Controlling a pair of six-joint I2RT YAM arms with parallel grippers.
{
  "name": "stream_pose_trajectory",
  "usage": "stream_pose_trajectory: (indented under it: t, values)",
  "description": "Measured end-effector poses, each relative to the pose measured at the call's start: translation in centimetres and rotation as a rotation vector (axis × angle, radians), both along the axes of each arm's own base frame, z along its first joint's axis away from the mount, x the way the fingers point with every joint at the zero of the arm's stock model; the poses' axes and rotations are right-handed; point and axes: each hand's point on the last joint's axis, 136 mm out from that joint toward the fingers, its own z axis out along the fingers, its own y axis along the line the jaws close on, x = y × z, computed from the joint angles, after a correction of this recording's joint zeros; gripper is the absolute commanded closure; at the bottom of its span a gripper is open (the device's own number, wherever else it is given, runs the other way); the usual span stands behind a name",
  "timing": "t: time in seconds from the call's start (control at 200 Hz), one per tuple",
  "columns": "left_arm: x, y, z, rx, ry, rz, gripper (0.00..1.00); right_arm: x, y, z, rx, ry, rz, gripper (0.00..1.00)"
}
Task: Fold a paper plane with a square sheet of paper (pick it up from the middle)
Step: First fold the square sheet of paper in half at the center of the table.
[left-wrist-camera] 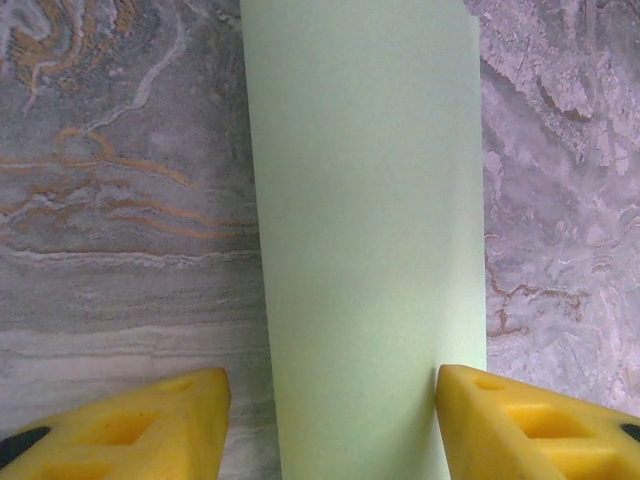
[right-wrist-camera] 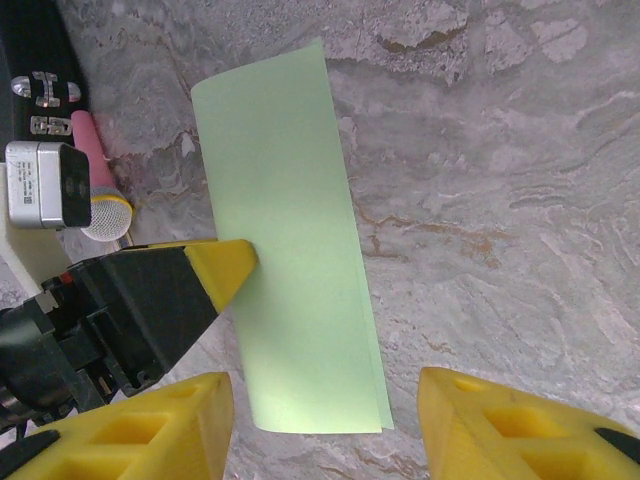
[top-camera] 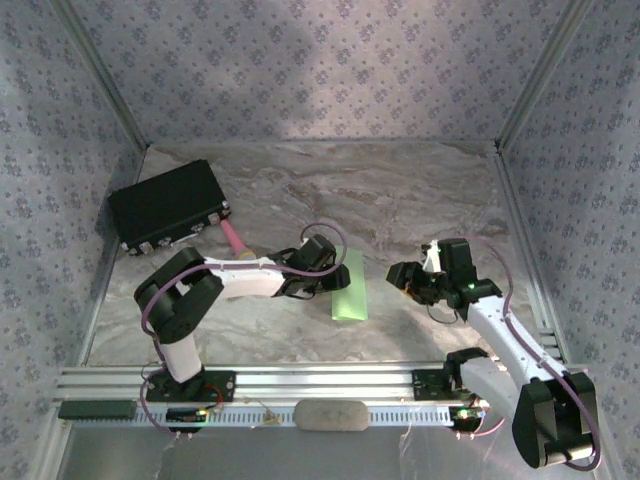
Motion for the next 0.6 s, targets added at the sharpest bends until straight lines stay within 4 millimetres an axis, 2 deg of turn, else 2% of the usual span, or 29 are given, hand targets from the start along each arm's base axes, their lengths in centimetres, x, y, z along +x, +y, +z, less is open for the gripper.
stream_pose_trajectory:
  t: [0.315, 0.6]
  values:
    - [0.2, -0.2, -0.1, 0.026, 0.021, 0.002, 0.38, 0.0, -0.1, -0.5, -0.014, 0.03, 0.0, 0.46]
    - [0.3, -0.2, -0.4, 0.063, 0.047, 0.001, 0.42, -0.2, 0.3, -1.1, -0.028, 0.066, 0.022, 0.47]
